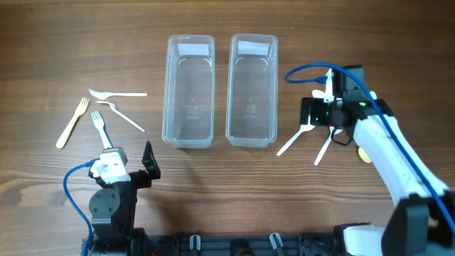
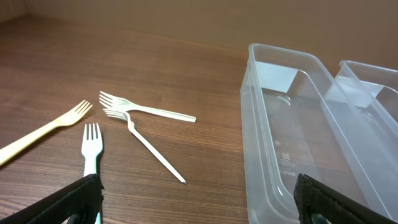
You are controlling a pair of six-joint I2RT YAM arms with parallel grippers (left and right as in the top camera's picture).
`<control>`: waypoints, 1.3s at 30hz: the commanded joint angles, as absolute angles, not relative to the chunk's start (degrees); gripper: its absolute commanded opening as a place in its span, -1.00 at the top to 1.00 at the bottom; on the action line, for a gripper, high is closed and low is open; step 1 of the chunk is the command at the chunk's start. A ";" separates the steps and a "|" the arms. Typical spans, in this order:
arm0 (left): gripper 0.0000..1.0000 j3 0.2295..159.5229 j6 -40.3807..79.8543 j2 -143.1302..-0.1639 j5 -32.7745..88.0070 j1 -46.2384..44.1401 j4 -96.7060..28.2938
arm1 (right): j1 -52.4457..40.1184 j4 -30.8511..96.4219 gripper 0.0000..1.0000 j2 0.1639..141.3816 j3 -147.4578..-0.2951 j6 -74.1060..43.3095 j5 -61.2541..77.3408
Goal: Pack container
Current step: 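Reach the right gripper to the upright white spoon and grasp it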
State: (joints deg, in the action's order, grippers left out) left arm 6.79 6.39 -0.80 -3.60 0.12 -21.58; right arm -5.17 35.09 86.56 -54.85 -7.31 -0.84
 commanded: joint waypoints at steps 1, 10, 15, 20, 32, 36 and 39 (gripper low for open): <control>-0.99 6.52 6.90 -0.38 -3.75 0.27 -21.41 | -5.39 35.07 -0.99 88.29 -55.61 -8.25 0.54; -1.00 6.52 6.90 -0.38 -3.75 0.27 -21.43 | -5.19 35.35 -1.00 87.29 -55.61 -16.45 0.12; -1.00 6.52 6.90 -0.38 -3.75 0.27 -21.43 | -5.19 45.36 -0.89 82.72 -55.61 -35.88 -9.80; -0.99 6.52 6.90 -0.38 -3.75 0.27 -21.41 | -5.19 52.31 -0.61 80.64 -55.51 -38.87 -13.56; -0.99 6.52 6.90 -0.38 -3.75 0.27 -21.41 | -3.97 43.90 -0.15 83.07 -50.63 -38.98 -13.50; -1.00 6.52 6.90 -0.38 -3.75 0.27 -21.41 | -3.77 41.87 -0.15 85.06 -49.23 -36.88 -12.36; -0.99 6.52 6.90 -0.38 -3.75 0.27 -21.41 | -3.77 40.25 -0.15 87.07 -48.62 -35.97 -11.55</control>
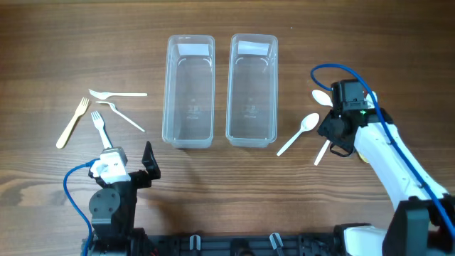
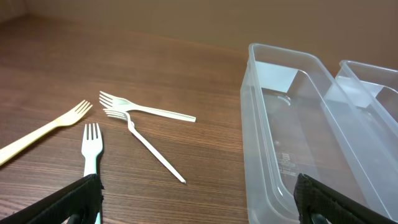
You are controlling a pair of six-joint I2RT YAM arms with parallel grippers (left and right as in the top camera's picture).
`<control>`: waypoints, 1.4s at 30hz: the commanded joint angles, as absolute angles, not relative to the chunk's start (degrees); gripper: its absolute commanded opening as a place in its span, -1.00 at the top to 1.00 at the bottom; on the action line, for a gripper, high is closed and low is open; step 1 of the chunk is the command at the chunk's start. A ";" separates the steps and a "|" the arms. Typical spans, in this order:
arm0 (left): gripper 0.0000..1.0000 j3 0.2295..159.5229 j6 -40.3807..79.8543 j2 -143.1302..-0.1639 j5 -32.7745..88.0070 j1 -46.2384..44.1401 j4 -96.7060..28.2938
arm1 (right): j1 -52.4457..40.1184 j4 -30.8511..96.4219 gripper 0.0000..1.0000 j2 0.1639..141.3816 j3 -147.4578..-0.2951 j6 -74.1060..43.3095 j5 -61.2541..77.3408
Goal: Pack container
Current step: 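Reach the right gripper to the upright white spoon and grasp it, then carry the white spoon into the right container and release it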
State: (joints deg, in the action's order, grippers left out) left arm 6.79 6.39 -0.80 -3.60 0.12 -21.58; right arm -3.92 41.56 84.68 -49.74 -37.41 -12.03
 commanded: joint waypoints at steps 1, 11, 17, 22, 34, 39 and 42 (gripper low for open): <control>-0.99 6.52 6.90 -0.38 -3.75 0.27 -21.41 | -3.77 39.55 -0.15 87.74 -48.27 -35.97 -11.55; -0.99 6.52 6.90 -0.38 -3.75 0.27 -21.41 | -3.77 32.16 0.20 94.83 -44.97 -34.48 -10.26; -0.99 6.52 6.90 -0.38 -3.75 0.27 -21.41 | -3.77 32.25 0.92 95.37 -44.97 -34.46 -10.26; -1.00 6.52 6.90 -0.38 -3.75 0.27 -21.41 | -3.77 35.03 0.92 92.77 -45.39 -34.39 -10.79; -0.99 6.52 6.90 -0.38 -3.75 0.27 -21.41 | -12.84 36.18 0.91 62.57 -47.66 -13.41 1.34; -0.99 6.52 6.90 -0.38 -3.75 0.27 -21.41 | -21.71 24.29 0.91 59.72 -47.51 -13.96 6.87; -1.00 6.52 6.90 -0.38 -3.75 0.27 -21.41 | -24.34 17.15 0.91 64.07 -47.51 -16.25 6.46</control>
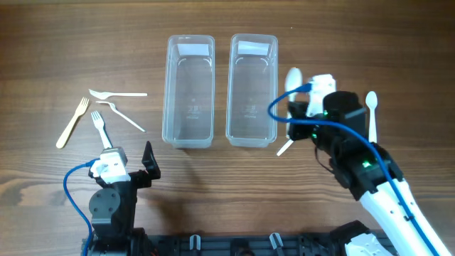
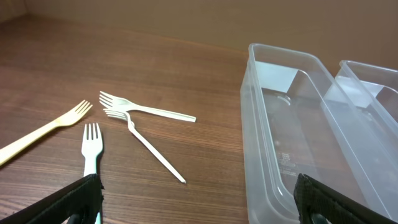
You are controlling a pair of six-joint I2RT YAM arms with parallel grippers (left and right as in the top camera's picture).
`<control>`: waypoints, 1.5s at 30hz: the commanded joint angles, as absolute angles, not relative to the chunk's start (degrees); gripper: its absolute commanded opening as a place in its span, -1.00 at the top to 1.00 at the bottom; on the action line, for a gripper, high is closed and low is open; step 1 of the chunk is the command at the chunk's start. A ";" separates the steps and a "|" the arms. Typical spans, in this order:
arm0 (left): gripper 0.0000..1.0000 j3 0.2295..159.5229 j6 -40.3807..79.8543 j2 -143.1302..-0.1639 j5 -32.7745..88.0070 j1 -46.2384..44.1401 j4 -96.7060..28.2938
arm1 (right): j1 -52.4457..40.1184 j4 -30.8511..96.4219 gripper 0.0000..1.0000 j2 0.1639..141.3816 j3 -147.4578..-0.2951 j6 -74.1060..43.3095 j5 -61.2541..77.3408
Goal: Pack container
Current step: 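Carry the white spoon into the right container and release it, then grasp another white spoon with the right gripper and drop it in the right container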
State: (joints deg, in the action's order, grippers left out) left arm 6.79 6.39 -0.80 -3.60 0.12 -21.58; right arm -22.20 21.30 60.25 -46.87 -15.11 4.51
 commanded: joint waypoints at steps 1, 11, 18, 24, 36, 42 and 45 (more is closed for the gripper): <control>-1.00 6.52 6.90 -0.38 -3.75 0.27 -21.43 | -24.77 14.35 0.91 66.50 -47.51 -16.67 6.48; -1.00 6.52 6.90 -0.38 -3.75 0.27 -21.41 | -25.28 -1.17 -0.15 82.61 -47.72 -25.19 8.27; -0.99 6.52 6.90 -0.38 -3.75 0.27 -21.41 | -25.10 11.38 -0.10 75.61 -53.63 -31.64 2.90; -1.00 6.52 6.90 -0.38 -3.75 0.27 -21.41 | -21.87 39.07 0.03 68.31 -59.09 -42.94 -11.51; -1.00 6.52 6.90 -0.38 -3.75 0.27 -21.41 | -17.63 45.87 0.17 82.39 -57.63 -58.28 -13.26; -0.99 6.52 6.90 -0.38 -3.75 0.27 -21.41 | -17.63 42.63 0.16 91.00 -57.63 -60.16 -11.53; -1.00 6.52 6.90 -0.38 -3.75 0.27 -21.41 | -17.32 42.15 0.14 93.82 -57.63 -60.64 -11.53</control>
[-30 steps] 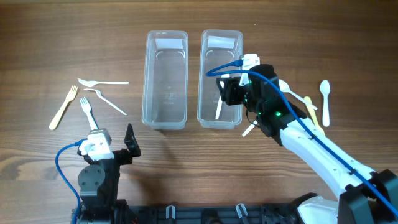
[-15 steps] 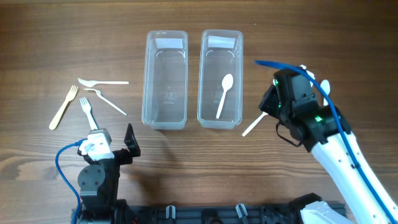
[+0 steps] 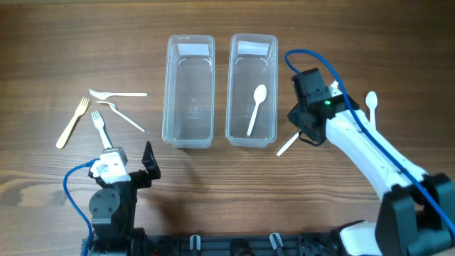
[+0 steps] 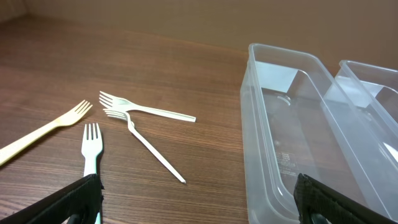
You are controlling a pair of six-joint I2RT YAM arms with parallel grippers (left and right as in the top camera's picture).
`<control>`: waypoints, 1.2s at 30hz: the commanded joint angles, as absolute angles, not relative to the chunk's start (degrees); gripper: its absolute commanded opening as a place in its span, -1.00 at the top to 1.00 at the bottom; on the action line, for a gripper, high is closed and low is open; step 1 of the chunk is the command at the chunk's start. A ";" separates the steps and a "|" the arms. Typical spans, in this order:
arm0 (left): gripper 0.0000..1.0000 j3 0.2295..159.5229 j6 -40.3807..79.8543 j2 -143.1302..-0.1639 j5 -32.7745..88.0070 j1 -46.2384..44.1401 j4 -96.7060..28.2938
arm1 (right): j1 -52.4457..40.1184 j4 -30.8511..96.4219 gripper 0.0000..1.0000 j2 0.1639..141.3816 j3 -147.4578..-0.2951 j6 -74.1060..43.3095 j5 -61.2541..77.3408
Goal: Pack container
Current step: 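Grasp another white spoon with the right gripper and drop it in the right container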
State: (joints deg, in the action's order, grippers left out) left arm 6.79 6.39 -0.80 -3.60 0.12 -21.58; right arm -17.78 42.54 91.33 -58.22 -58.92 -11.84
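Two clear plastic containers stand side by side, the left one (image 3: 188, 91) bare, the right one (image 3: 269, 85) with a white spoon (image 3: 254, 110) lying inside it. My right gripper (image 3: 303, 126) hovers just off that container's right wall, open and holding nothing. A second white spoon's handle (image 3: 286, 147) pokes out from beneath it. A third spoon (image 3: 371, 104) lies further right. Several forks (image 4: 144, 111) lie left of the containers. My left gripper (image 4: 196, 211) rests open near the front edge, its fingertips (image 4: 78, 196) wide apart; the left container (image 4: 292, 137) lies ahead of it.
A yellowish fork (image 3: 72, 122) lies leftmost, with white forks (image 3: 117, 94) beside it. The blue cable (image 3: 334, 71) loops over my right arm. Bare wooden table (image 3: 213, 192) runs along the front.
The spoon that my right gripper held upright at the right container's rim now lies inside that container. The gripper has let go and sits beside the container's right wall. Left arm unchanged.
My right gripper was first down over the spoons to the right of the containers. Then it stood among them. Later it held one spoon at the right container's edge, with another spoon further right. Now that spoon lies in the right container. The left arm never moved.
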 commanded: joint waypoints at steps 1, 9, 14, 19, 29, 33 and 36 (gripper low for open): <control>-1.00 6.52 6.90 -0.38 -3.75 0.27 -21.41 | -17.04 42.30 0.14 94.80 -57.60 -61.36 -11.55; -1.00 6.52 6.90 -0.38 -3.75 0.27 -21.41 | -15.22 42.17 0.14 98.52 -57.56 -61.67 -9.37; -1.00 6.52 6.90 -0.38 -3.75 0.27 -21.41 | -15.22 37.67 0.16 98.94 -53.71 -61.65 -7.73; -1.00 6.52 6.90 -0.38 -3.75 0.27 -21.41 | -15.22 30.83 0.16 99.02 -48.25 -61.67 -6.09; -1.00 6.52 6.90 -0.38 -3.75 0.27 -21.41 | -15.22 32.58 0.92 95.46 -48.47 -58.17 -6.68; -0.99 6.52 6.90 -0.38 -3.75 0.27 -21.41 | -15.31 38.22 0.91 86.35 -52.18 -47.75 -9.41; -1.00 6.52 6.90 -0.38 -3.75 0.27 -21.41 | -16.64 38.17 0.91 76.97 -53.89 -40.60 -8.23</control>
